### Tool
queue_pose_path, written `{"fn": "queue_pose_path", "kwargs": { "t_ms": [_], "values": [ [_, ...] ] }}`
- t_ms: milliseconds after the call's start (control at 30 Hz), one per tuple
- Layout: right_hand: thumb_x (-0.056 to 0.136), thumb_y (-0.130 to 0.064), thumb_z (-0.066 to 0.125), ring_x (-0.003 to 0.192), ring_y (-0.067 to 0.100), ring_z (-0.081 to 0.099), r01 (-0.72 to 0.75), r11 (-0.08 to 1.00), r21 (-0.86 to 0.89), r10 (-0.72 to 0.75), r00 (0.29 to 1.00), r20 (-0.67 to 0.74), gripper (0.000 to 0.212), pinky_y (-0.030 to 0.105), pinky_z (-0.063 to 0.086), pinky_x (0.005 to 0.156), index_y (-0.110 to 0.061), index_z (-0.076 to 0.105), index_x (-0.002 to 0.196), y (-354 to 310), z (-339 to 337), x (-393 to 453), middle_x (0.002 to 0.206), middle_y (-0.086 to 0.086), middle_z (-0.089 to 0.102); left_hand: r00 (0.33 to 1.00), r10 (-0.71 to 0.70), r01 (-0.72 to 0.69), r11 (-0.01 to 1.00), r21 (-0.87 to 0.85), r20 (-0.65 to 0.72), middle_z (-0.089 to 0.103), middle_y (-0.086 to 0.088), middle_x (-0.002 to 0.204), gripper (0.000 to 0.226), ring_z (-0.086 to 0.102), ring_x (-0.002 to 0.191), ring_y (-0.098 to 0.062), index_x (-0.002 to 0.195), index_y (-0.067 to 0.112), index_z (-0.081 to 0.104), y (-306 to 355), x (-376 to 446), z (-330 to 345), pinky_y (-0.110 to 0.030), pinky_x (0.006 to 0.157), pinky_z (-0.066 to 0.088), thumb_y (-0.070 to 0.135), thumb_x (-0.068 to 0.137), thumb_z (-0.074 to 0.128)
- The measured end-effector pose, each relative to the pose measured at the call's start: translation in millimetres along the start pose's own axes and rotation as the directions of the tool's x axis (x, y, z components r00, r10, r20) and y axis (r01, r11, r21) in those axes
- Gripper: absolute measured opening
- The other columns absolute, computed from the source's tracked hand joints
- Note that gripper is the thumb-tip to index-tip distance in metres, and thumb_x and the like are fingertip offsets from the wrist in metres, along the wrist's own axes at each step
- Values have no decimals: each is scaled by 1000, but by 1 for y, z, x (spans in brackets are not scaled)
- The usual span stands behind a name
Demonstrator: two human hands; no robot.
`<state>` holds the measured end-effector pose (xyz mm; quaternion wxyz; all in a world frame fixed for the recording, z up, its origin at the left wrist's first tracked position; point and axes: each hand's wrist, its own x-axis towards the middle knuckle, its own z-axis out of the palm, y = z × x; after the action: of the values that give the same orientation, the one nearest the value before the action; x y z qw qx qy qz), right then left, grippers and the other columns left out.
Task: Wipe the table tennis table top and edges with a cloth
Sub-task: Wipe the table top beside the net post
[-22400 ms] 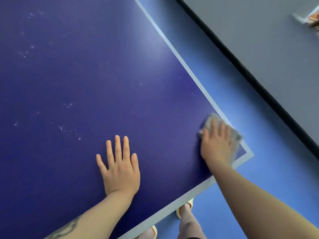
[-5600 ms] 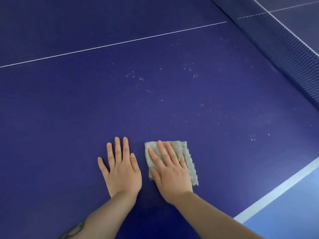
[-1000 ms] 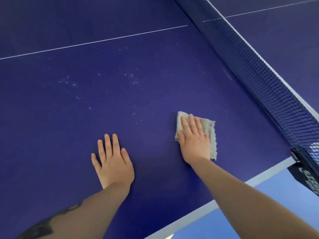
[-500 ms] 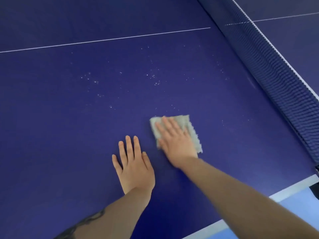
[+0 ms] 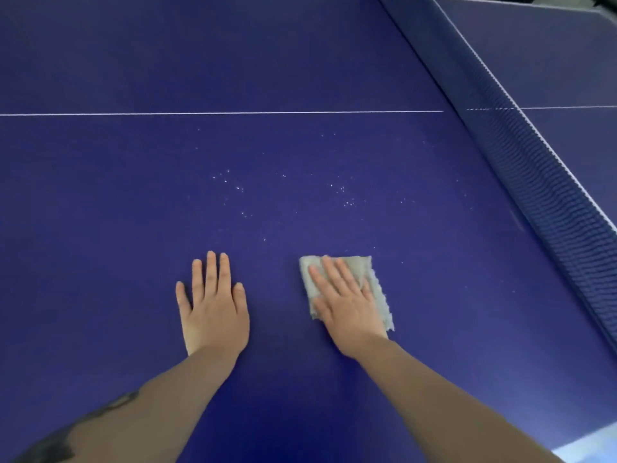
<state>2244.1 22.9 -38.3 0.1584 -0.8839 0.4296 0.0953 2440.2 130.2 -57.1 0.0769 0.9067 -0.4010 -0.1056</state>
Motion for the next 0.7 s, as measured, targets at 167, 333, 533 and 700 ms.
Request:
{"fn": "queue_pose_path", "kwargs": {
  "t_ms": [167, 333, 533, 700],
  "values": [
    [100, -51, 2, 150, 9, -19, -330, 937, 114, 342, 933, -112, 58, 46, 2, 124, -41, -9, 155, -3, 19, -23, 165, -12, -14, 999, 0, -1, 1000, -19, -42, -10, 6, 162, 57, -13, 149, -16, 153, 23, -11, 4, -5, 2, -44, 120, -7, 38, 98, -8],
    [101, -45, 21, 149, 17, 16, 155, 986, -59, -159, 984, -80, 57, 47, 24, 120, -30, 23, 156, -64, 21, 13, 163, -4, 24, 996, -51, 46, 997, -67, -70, -3, 5, 162, 55, -6, 150, -15, 154, 21, 0, 3, -1, 4, -42, 121, -1, 34, 101, 3],
    [103, -48, 5, 148, 7, -24, -65, 996, -53, 64, 998, -22, 55, 45, -5, 123, -40, -16, 153, -28, -19, 81, 162, -16, -22, 991, -130, 126, 981, -149, -18, -17, 8, 159, 58, -18, 148, -13, 152, 23, -11, -8, 6, -8, -35, 121, -8, 32, 103, 18],
    [98, -52, -9, 152, 12, -11, -50, 996, -76, 45, 997, -64, 62, 47, 13, 123, -33, -9, 157, -43, 9, 24, 166, -9, -10, 987, -151, 148, 987, -55, -46, -9, 7, 162, 57, -15, 148, -13, 153, 26, -8, -77, 20, -25, -37, 123, -2, 39, 98, 2]
  ]
}}
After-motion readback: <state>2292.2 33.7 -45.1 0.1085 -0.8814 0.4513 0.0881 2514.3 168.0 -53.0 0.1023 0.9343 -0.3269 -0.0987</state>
